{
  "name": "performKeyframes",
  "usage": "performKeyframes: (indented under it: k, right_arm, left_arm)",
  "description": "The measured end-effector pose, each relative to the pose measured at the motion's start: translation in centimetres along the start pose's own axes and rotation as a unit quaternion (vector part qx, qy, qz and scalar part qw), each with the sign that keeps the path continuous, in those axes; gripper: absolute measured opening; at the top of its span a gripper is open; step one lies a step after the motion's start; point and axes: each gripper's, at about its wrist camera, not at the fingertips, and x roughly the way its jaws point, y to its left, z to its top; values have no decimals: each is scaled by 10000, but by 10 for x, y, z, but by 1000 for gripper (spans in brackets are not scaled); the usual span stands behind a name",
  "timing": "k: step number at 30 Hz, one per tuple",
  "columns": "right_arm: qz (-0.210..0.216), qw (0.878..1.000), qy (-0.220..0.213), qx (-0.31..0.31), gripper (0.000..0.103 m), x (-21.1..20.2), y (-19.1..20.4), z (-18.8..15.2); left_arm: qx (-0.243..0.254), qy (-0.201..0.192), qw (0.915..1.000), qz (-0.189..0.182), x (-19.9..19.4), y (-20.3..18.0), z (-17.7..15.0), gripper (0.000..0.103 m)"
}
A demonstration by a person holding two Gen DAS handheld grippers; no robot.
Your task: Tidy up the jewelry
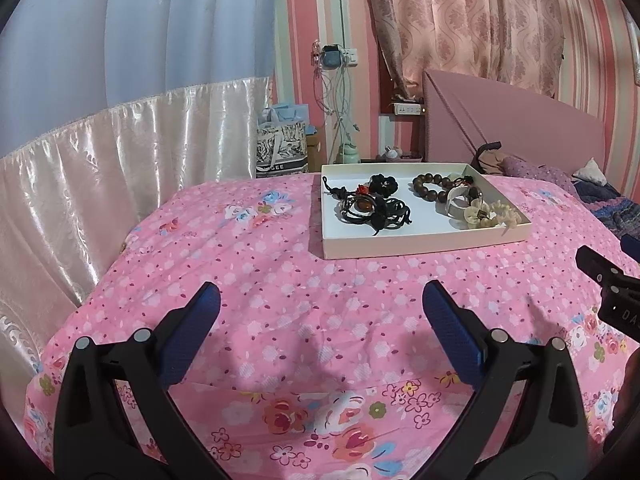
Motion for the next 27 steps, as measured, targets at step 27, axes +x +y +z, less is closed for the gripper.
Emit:
performKeyframes:
  k: [27]
  right_arm:
    - [-56,10000,-4,18,97,-1,-3,1]
  left_arm:
    - [-31,-6,10000,52,1,1,-1,100]
